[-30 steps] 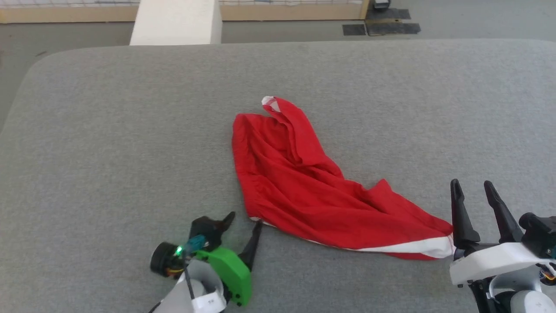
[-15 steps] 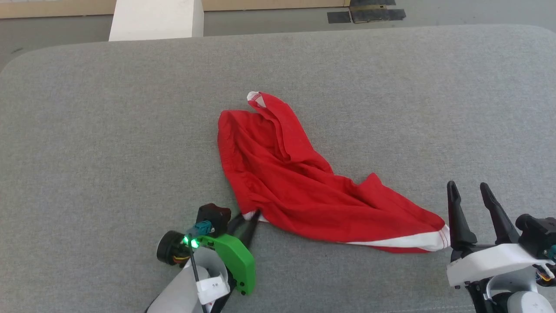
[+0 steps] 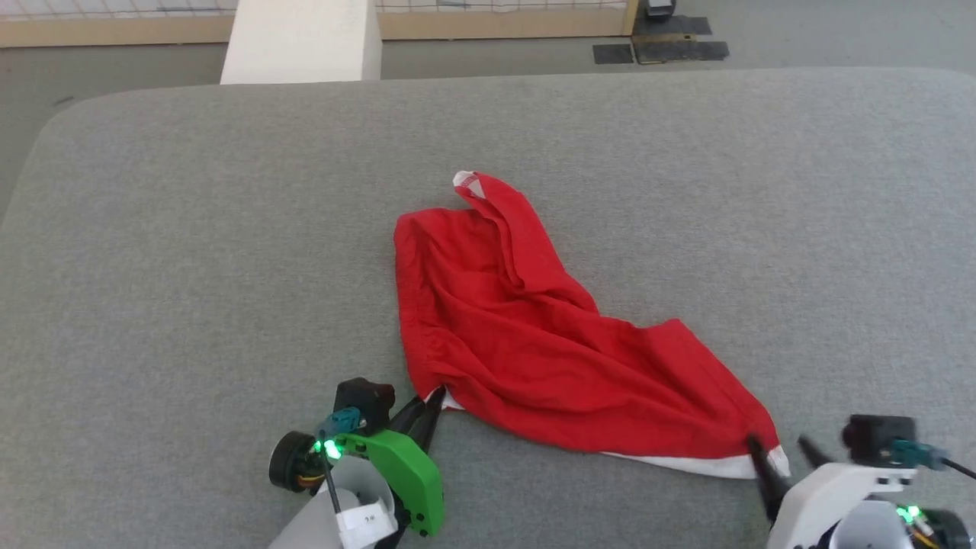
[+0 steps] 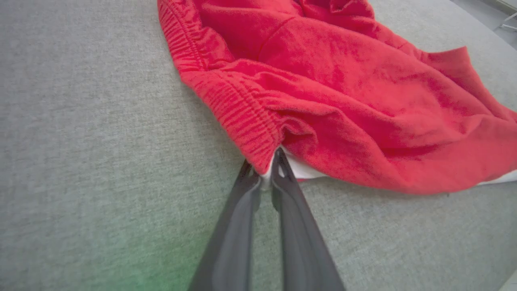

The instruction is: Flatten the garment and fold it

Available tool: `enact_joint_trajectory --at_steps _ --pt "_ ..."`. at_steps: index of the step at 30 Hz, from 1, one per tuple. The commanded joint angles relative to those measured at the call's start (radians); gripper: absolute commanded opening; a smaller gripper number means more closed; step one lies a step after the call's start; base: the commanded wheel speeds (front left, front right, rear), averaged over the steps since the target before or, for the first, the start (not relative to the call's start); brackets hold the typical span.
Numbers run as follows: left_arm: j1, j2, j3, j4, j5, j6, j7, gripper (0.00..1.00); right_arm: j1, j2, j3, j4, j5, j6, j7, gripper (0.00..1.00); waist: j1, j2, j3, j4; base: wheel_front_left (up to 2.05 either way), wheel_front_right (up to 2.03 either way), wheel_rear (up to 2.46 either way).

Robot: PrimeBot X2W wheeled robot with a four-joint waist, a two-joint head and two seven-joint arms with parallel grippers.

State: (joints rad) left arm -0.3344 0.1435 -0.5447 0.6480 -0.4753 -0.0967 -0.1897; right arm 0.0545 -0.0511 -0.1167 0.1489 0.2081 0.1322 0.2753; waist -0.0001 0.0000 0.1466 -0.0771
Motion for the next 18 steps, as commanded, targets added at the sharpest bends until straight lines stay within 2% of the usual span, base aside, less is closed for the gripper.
enact_joint_trajectory --at_steps 1,8,9,10,11,18 --pt "0.007 0.008 -0.004 -0.011 -0.006 0.007 0.008 0.00 0.004 0.001 0.009 0.006 -0.017 -0.002 0.048 1.00 0.0001 0.0000 -0.003 0.011 0.00 0.00 0.00" --pt "0.014 0.010 -0.016 -0.055 -0.012 0.017 0.047 0.00 0.007 0.001 0.032 -0.016 -0.068 -0.002 0.269 1.00 0.0001 0.0000 0.002 0.030 0.00 0.00 0.00" --pt "0.015 0.011 -0.018 -0.060 -0.012 0.018 0.051 0.00 0.008 0.001 0.037 -0.025 -0.069 -0.002 0.292 0.48 0.0001 0.0000 0.003 0.032 0.00 0.00 0.00" --pt "0.015 0.011 -0.019 -0.065 -0.014 0.019 0.054 0.00 0.008 0.001 0.041 -0.037 -0.071 -0.002 0.306 0.14 0.0001 0.0000 0.005 0.034 0.00 0.00 0.00" --pt "0.016 0.012 -0.020 -0.069 -0.014 0.020 0.057 0.00 0.009 0.001 0.044 -0.046 -0.073 -0.002 0.313 0.00 0.0001 0.0000 0.007 0.035 0.00 0.00 0.00" --pt "0.023 0.023 -0.029 -0.097 -0.017 0.024 0.073 0.00 0.027 0.001 0.039 -0.105 -0.053 -0.002 0.323 0.00 0.0001 0.0000 0.008 0.034 0.00 0.00 0.00"
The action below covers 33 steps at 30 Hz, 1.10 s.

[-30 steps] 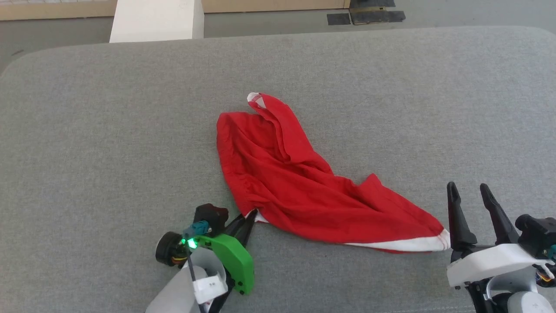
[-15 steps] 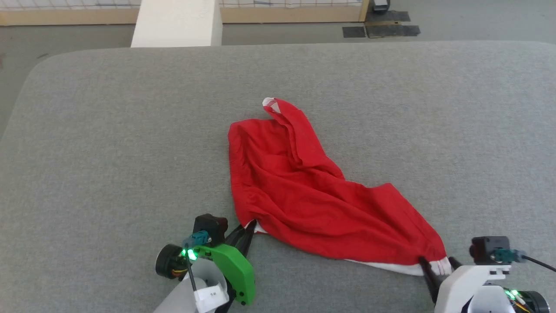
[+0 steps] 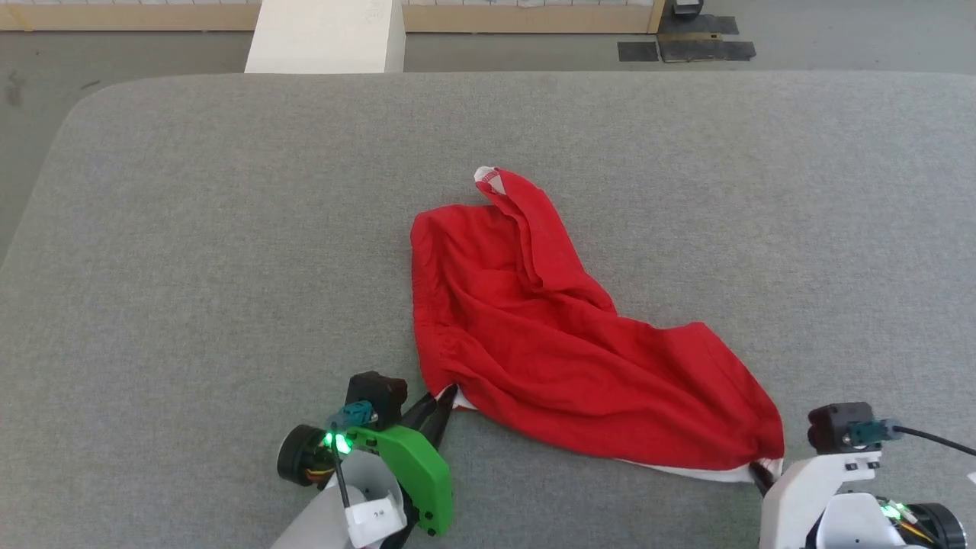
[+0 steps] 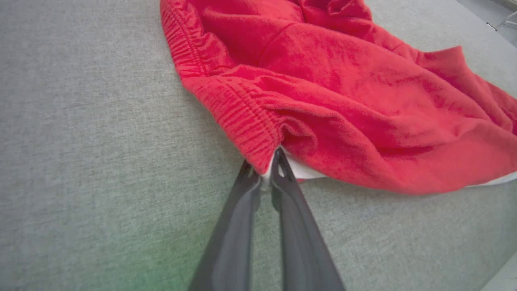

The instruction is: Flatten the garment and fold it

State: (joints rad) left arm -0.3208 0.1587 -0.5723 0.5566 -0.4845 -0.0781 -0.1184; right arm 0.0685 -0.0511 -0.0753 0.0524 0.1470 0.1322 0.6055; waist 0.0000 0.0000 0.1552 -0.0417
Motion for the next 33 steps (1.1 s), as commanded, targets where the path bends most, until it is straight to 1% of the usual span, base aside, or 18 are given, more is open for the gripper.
enact_joint_trajectory --at_steps 1,5,9,12,15,18,21,23,26,29,33 --pt "0.010 0.011 -0.002 -0.013 -0.007 0.006 0.002 0.00 0.017 0.001 -0.003 -0.018 0.014 -0.002 -0.012 0.00 0.0000 0.0000 -0.002 -0.002 0.00 0.00 0.00" --pt "0.008 0.032 -0.005 -0.072 -0.005 0.005 0.013 0.00 0.035 0.001 -0.012 -0.073 0.052 -0.002 -0.049 0.00 0.0000 0.0000 -0.011 -0.007 0.00 0.00 0.00" --pt "-0.003 0.070 0.002 -0.183 -0.009 0.003 0.050 0.00 0.035 0.001 -0.013 -0.143 0.088 -0.002 -0.096 0.00 0.0000 0.0000 -0.022 -0.017 0.00 0.00 0.00" --pt "-0.030 0.103 0.011 -0.281 -0.022 -0.006 0.094 0.00 -0.001 0.001 -0.003 -0.194 0.097 -0.002 -0.122 0.00 0.0000 0.0000 -0.023 -0.023 0.00 0.00 0.00" --pt "-0.083 0.123 0.029 -0.358 -0.051 -0.016 0.141 0.00 -0.076 0.001 0.013 -0.232 0.079 -0.002 -0.123 0.00 0.0000 0.0000 -0.008 -0.030 0.00 0.00 0.00" --pt "-0.177 0.137 0.049 -0.412 -0.090 -0.030 0.195 0.00 -0.206 0.001 0.030 -0.255 0.048 -0.002 -0.105 0.00 0.0000 0.0000 0.030 -0.037 0.00 0.00 0.00" --pt "-0.296 0.154 0.066 -0.426 -0.120 -0.038 0.254 0.00 -0.362 -0.004 0.045 -0.244 0.022 -0.002 -0.079 0.00 0.0000 0.0000 0.086 -0.044 0.00 0.00 0.00" --pt "-0.390 0.161 0.085 -0.413 -0.147 -0.043 0.289 0.00 -0.485 -0.022 0.055 -0.216 0.014 -0.002 -0.069 0.00 0.0000 0.0000 0.131 -0.052 0.00 0.00 0.00" --pt "-0.542 0.173 0.116 -0.370 -0.171 -0.046 0.324 0.00 -0.674 -0.047 0.068 -0.138 0.022 -0.002 -0.073 0.00 0.0000 0.0000 0.202 -0.066 0.00 0.00 0.00" --pt "-0.678 0.176 0.152 -0.317 -0.177 -0.047 0.325 0.00 -0.841 -0.066 0.072 -0.057 0.021 -0.002 -0.105 0.00 0.0000 0.0000 0.261 -0.078 0.00 0.00 0.00" --pt "-0.844 0.171 0.205 -0.249 -0.153 -0.025 0.267 0.00 -1.043 -0.077 0.065 0.034 -0.014 -0.002 -0.205 0.00 0.0000 0.0000 0.322 -0.095 0.00 0.00 0.00"
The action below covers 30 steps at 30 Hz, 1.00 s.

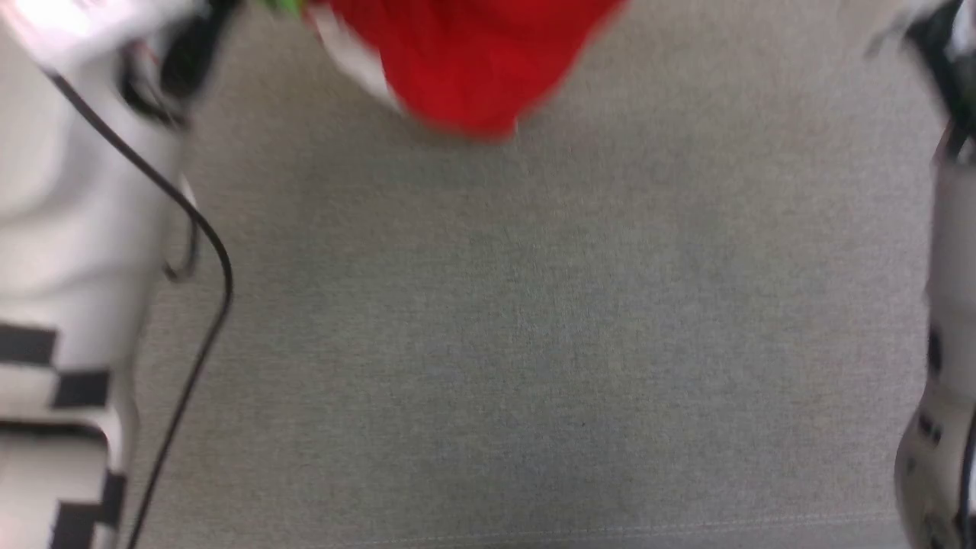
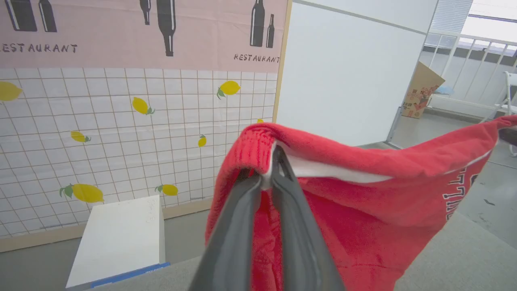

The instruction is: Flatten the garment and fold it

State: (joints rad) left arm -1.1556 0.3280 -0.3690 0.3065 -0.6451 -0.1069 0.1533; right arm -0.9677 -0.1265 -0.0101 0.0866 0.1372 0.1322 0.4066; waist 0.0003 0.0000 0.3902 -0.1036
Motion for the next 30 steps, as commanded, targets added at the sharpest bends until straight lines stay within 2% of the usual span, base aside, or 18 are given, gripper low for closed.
enact_joint_trajectory --at_steps 1,7,10,13,21,30 --pt "-0.045 0.000 0.014 0.016 0.018 0.013 -0.029 0.00 -0.053 0.001 -0.007 0.021 -0.012 -0.002 -0.041 0.00 -0.0003 0.0000 0.098 -0.036 0.00 0.00 0.00" --pt "-0.157 -0.018 0.060 0.087 0.038 0.028 -0.159 0.00 -0.202 0.020 -0.049 0.123 -0.066 -0.002 -0.211 0.00 -0.0003 0.0000 0.122 -0.040 0.00 0.00 0.00" --pt "-0.139 -0.028 0.064 0.120 0.026 0.021 -0.200 0.00 -0.198 0.025 -0.058 0.166 -0.081 -0.002 -0.261 0.00 -0.0003 0.0000 0.113 -0.031 0.00 0.00 0.00" --pt "-0.069 -0.028 0.036 0.154 0.018 0.008 -0.198 0.00 -0.136 0.027 -0.043 0.204 -0.069 -0.002 -0.266 0.00 -0.0003 0.0000 0.090 -0.017 0.00 0.00 0.00" --pt "0.268 -0.018 -0.076 0.196 -0.056 -0.016 -0.099 0.00 0.195 0.004 0.003 0.227 0.007 -0.002 -0.200 0.00 -0.0003 0.0000 -0.004 0.018 0.00 0.00 0.00" --pt "0.674 -0.013 -0.179 0.124 -0.151 -0.017 -0.011 0.00 0.651 0.012 -0.016 0.118 0.081 -0.002 -0.066 0.00 -0.0003 0.0000 -0.115 0.057 0.00 0.00 0.00"
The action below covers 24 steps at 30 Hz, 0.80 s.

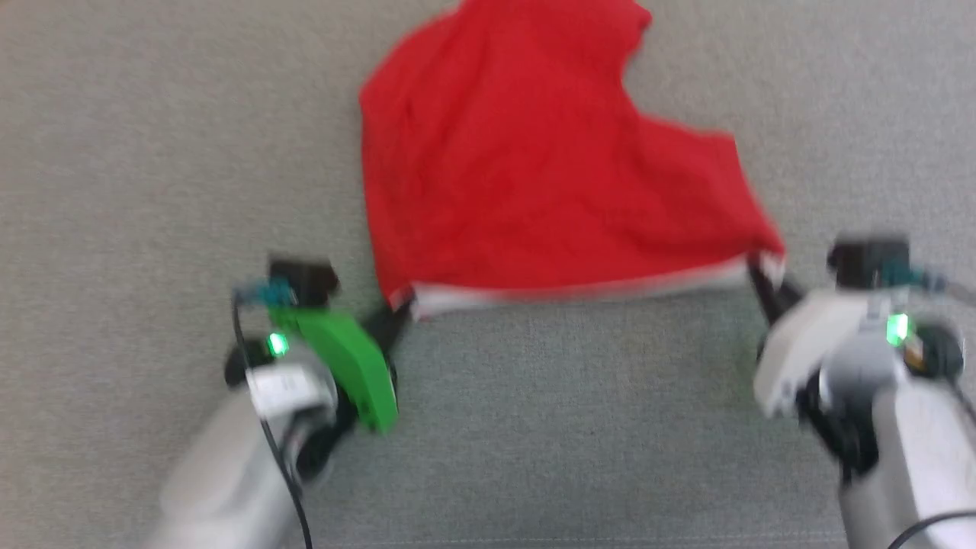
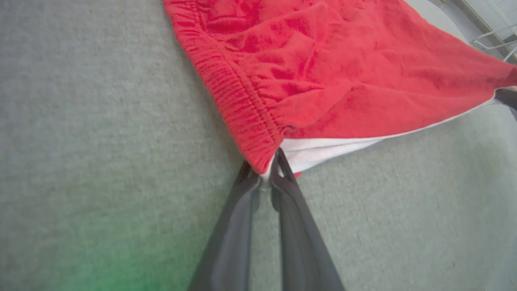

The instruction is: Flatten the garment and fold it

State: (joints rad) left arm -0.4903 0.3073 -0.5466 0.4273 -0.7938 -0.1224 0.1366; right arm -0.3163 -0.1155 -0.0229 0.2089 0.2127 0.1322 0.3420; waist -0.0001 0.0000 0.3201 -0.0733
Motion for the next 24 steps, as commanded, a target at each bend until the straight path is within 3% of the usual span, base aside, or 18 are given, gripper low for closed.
enact_joint_trajectory --at_steps 1,10,15,18,24 --pt "0.042 0.010 -0.011 -0.007 -0.003 0.004 0.012 0.00 0.039 0.005 -0.008 -0.021 0.007 -0.002 0.013 0.00 0.0001 0.0000 -0.054 0.029 0.00 0.00 0.00" --pt "0.309 0.049 -0.068 -0.168 -0.008 0.099 0.057 0.00 0.408 0.043 -0.085 -0.220 -0.018 -0.002 0.194 0.00 0.0001 0.0000 -0.135 0.059 0.00 0.00 0.00" --pt "0.410 0.082 -0.082 -0.298 0.000 0.165 0.082 0.00 0.525 0.059 -0.131 -0.344 -0.005 -0.002 0.263 0.00 0.0001 0.0000 -0.147 0.067 0.00 0.00 0.00" --pt "0.420 0.073 -0.085 -0.392 0.020 0.189 0.058 0.00 0.509 0.063 -0.153 -0.429 -0.016 -0.002 0.239 0.00 0.0001 0.0000 -0.140 0.080 0.00 0.00 0.00" --pt "0.308 0.015 -0.088 -0.408 0.035 0.179 0.050 0.00 0.336 0.024 -0.125 -0.456 -0.061 -0.002 0.220 0.00 0.0001 0.0000 -0.099 0.116 0.00 0.00 0.00"
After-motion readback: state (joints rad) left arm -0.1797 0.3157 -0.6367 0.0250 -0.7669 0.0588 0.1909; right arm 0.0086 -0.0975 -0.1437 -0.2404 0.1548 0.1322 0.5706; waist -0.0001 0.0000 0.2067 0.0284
